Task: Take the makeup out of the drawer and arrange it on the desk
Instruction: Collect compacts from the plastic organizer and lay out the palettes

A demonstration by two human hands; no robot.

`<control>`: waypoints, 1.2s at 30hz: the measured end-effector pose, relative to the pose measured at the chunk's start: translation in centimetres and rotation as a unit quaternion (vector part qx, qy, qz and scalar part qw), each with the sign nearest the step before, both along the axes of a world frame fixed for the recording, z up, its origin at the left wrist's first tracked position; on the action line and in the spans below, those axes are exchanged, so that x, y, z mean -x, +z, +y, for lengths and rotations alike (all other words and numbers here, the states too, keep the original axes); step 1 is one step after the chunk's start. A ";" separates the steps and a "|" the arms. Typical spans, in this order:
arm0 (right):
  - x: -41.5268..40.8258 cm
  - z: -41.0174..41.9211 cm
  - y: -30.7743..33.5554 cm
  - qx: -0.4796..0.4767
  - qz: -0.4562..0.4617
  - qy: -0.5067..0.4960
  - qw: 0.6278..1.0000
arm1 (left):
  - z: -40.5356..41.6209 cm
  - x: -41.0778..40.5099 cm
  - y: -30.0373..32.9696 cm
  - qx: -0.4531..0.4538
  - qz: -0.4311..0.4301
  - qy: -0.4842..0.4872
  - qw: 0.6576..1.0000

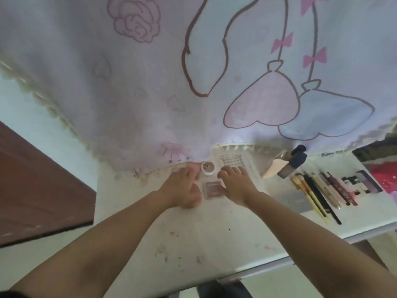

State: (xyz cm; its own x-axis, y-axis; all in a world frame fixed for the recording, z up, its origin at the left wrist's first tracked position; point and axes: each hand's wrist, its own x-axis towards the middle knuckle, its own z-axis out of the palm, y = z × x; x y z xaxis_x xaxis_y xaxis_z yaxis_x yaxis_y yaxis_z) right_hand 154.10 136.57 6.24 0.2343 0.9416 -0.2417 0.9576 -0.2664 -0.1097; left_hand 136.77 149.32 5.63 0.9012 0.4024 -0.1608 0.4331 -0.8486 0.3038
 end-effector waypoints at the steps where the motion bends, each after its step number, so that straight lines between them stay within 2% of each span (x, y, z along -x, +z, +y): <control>1: 0.1 -0.7 0.6 -0.022 -0.012 -0.031 0.999 | 0.2 -0.3 0.8 -0.008 -0.020 -0.012 1.000; 6: 3.3 -7.0 2.8 -0.116 -0.102 -0.231 0.961 | -2.4 -2.6 3.3 -0.094 -0.074 -0.140 0.983; 9: 6.7 -13.2 2.5 -0.081 -0.111 -0.348 0.927 | -7.3 -3.4 3.6 -0.106 -0.099 -0.203 0.968; 12: 11.2 -21.0 1.6 -0.039 -0.103 -0.466 0.878 | -14.2 -3.3 3.1 -0.079 -0.076 -0.300 0.948; 15: 17.6 -29.0 0.0 0.000 -0.079 -0.575 0.814 | -22.0 -2.0 2.0 -0.064 -0.031 -0.403 0.913; 18: 25.3 -35.8 -1.7 0.020 -0.042 -0.676 0.736 | -29.8 1.0 0.7 -0.071 0.015 -0.496 0.865; 26: 47.4 -45.8 -5.0 0.032 0.079 -0.854 0.513 | -46.4 14.5 -3.0 -0.113 0.095 -0.683 0.716; 36: 72.9 -58.4 -5.8 0.009 0.120 -0.936 0.331 | -65.6 36.3 -4.5 -0.128 0.115 -0.794 0.583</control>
State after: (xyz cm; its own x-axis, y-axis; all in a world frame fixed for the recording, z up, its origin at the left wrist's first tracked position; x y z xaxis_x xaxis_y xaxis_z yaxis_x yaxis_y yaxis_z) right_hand 81.19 78.14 0.43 0.3754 -0.8005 -0.4673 -0.9225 -0.3714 -0.1049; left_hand 100.45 83.72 1.18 0.1365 -0.8728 -0.4687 -0.9562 -0.2397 0.1678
